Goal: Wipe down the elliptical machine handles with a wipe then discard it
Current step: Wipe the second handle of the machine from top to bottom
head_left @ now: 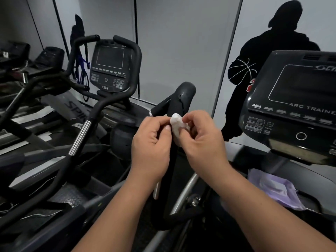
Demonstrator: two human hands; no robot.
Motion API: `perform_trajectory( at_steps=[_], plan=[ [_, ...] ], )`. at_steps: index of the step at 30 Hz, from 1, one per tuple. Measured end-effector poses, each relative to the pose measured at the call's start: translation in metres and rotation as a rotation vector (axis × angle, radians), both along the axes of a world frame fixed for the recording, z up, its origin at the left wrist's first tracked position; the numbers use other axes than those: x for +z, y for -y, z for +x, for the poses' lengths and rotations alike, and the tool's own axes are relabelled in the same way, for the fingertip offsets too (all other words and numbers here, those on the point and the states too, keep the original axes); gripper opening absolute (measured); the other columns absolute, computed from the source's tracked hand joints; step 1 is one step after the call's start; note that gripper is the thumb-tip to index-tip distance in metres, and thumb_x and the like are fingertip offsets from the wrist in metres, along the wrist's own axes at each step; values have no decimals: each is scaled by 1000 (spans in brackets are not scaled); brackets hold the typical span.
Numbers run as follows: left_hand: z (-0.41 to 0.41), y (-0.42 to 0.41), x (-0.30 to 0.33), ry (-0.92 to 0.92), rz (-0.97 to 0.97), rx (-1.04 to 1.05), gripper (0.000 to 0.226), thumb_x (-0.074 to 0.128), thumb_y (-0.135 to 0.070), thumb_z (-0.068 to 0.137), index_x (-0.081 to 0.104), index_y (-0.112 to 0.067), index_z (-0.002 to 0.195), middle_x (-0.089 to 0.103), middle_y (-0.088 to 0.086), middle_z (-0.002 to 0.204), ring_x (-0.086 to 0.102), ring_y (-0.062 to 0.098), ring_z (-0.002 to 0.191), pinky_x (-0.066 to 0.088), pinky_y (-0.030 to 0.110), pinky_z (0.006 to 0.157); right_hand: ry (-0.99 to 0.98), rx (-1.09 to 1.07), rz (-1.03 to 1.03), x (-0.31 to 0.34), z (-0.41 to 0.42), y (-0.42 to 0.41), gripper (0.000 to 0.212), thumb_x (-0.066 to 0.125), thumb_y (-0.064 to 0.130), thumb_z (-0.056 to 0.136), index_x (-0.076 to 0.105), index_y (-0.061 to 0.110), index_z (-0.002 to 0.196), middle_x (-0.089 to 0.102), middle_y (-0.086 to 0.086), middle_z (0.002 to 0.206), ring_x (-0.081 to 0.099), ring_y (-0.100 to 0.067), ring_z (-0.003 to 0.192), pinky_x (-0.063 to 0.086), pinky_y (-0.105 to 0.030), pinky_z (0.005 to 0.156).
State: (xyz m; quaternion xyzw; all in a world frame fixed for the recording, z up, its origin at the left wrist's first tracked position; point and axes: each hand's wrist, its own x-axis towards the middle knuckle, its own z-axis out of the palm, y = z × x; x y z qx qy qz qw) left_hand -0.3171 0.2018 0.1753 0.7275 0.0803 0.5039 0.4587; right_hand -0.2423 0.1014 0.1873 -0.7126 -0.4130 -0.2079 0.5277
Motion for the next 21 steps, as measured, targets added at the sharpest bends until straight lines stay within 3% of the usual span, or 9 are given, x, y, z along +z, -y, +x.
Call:
perform_trajectory(
  at_steps=[4,7,11,15,18,20,21],
  plan=[
    [-1,-4,-12,-74,-47,25,41,57,0,83,67,-33,105,62,-11,103,62,4,99,47,14,85,424,-108,-216,-7,5,1,9,62,16,90,59,13,98,52,-6,87,50,-27,69,45,-40,48],
    [-9,-5,-29,-153,-174,-74,57,58,3,80,61,-48,105,65,-8,109,64,3,99,51,17,85,548,-159,-339,-9,0,1,6,59,15,87,60,9,90,50,-8,80,46,-30,66,41,-38,44],
    [-4,-8,-41,-301,-228,-149,55,72,-6,83,56,-47,115,67,-10,113,65,2,100,55,27,89,560,-262,-307,8,7,-4,3,65,3,82,63,5,84,51,-8,80,46,-27,67,36,-34,47],
    [3,-12,-41,-295,-240,-245,46,80,-32,77,60,-42,117,69,-8,114,68,10,106,56,41,91,472,-190,-456,-3,-5,-2,11,55,16,95,59,12,85,45,0,79,44,-21,69,40,-33,53],
    [12,-14,-44,-350,-234,-218,40,81,-44,70,62,-44,105,71,-8,104,70,10,97,58,42,84,422,-160,-467,7,0,-3,16,56,14,96,54,17,80,42,5,74,48,-22,66,48,-37,56],
    [18,-14,-47,-427,-260,-171,37,84,-51,61,61,-41,89,71,-5,90,70,10,81,57,39,70,477,-247,-400,19,4,-6,10,55,15,93,61,9,87,50,-3,81,50,-27,71,46,-36,54],
    [20,-14,-49,-439,-295,-181,40,85,-54,57,61,-37,84,70,-1,85,69,14,75,57,44,65,505,-280,-373,25,2,-7,12,57,14,91,65,6,93,52,-7,85,50,-29,72,45,-34,53]
  ],
)
